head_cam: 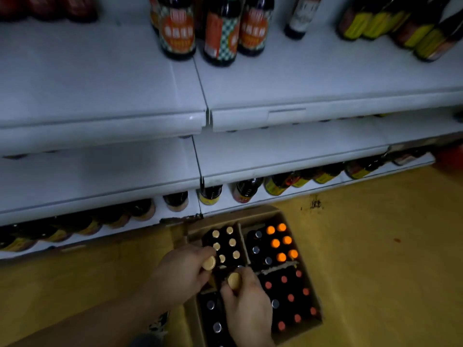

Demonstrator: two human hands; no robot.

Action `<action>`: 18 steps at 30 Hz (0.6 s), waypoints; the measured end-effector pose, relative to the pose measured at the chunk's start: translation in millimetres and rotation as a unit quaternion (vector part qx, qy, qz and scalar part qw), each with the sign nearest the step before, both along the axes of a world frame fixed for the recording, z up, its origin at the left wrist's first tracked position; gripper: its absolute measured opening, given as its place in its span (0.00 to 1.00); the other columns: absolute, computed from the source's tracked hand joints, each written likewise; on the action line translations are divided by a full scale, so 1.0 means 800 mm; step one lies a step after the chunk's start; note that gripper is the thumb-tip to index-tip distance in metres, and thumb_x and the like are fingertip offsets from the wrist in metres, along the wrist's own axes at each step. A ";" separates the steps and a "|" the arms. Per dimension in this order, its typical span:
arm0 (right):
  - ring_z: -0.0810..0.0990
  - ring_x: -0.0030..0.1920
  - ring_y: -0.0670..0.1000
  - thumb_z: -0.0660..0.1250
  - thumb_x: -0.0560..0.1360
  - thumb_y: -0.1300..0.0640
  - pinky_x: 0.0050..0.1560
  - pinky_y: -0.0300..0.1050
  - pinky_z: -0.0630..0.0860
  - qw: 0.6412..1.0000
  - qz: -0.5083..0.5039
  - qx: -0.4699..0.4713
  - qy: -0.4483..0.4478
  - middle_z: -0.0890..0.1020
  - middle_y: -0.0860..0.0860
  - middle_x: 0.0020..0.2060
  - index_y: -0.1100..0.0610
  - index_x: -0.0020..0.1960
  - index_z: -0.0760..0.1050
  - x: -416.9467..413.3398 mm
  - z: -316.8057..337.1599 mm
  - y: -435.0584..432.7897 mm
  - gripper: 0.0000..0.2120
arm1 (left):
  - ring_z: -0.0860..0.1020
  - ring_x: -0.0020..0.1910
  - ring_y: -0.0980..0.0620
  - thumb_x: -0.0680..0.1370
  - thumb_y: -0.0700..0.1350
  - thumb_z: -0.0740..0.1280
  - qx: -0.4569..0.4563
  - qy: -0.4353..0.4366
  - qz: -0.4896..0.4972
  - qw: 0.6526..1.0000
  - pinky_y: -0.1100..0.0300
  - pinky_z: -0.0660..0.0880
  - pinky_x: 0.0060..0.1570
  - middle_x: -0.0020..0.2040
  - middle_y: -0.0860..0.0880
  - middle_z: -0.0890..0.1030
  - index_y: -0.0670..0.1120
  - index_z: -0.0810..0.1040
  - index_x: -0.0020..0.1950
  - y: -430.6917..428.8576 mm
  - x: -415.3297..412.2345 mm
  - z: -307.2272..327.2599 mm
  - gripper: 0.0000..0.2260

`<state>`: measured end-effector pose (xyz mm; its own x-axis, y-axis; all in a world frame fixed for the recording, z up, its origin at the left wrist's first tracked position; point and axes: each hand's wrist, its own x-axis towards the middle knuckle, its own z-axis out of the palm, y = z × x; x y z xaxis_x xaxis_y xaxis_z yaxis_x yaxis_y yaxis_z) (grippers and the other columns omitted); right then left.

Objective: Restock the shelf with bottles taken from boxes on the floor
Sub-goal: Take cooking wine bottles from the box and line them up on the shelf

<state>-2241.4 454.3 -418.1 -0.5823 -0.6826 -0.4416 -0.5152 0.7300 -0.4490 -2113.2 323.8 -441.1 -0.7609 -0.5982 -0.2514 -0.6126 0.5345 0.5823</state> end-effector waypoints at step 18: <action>0.78 0.42 0.46 0.68 0.77 0.41 0.42 0.49 0.77 0.979 0.025 -0.196 0.056 0.80 0.44 0.41 0.46 0.51 0.72 -0.028 0.404 0.037 0.10 | 0.75 0.41 0.56 0.71 0.54 0.69 -0.092 0.121 0.071 0.986 0.58 0.69 0.37 0.41 0.58 0.76 0.56 0.75 0.51 0.010 0.010 0.431 0.10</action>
